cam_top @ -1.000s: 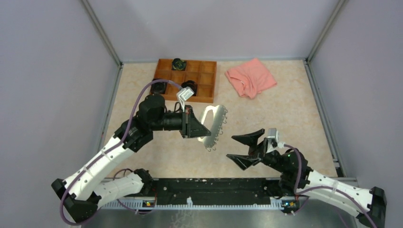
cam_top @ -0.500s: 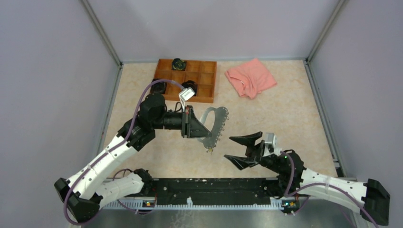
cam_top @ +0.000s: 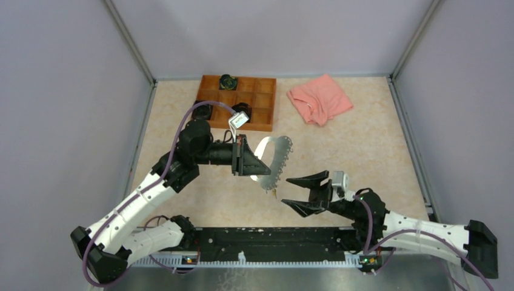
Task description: Remove the keys from the keyring
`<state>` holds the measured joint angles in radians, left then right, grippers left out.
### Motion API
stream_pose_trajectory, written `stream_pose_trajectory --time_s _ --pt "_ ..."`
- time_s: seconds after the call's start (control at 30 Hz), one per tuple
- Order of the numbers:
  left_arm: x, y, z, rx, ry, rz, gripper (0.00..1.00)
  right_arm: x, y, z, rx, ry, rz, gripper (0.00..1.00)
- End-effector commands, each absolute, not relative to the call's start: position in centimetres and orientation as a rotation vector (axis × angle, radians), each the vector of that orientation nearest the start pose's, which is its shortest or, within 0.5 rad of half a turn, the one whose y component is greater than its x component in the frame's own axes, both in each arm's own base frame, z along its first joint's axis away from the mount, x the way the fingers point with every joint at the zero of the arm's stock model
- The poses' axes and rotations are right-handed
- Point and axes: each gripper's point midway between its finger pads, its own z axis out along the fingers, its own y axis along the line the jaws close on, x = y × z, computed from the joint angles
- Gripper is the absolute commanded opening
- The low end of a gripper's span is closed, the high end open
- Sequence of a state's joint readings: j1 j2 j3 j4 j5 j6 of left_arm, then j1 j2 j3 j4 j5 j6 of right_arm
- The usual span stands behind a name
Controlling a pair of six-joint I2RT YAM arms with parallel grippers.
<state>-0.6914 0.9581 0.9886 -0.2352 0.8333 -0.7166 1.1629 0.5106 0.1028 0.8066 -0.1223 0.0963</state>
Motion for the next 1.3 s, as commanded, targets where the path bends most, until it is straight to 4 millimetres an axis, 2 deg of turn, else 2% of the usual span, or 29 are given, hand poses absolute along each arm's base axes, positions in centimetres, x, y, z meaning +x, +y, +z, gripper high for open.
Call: stream_pose_trajectory --time_s 0.0,0.47,0.97,1.27 --pt "11.4 -28.8 34.1 0.689 1.894 -1.717 0.0 8.2 27.6 28.6 -0.748 0.955 1.181 0.61" --pt "11.2 -28.8 34.1 0.682 1.89 -1.73 0.0 7.6 29.7 28.1 -0.768 0.981 1.208 0.54" --pt "11.0 -28.7 34.2 0.691 1.882 -1.739 0.0 7.9 30.4 28.4 -0.738 0.988 1.22 0.5" --pt "10.8 -28.7 34.1 0.696 1.879 -1.746 0.0 7.6 30.7 28.3 -0.739 0.999 1.236 0.43"
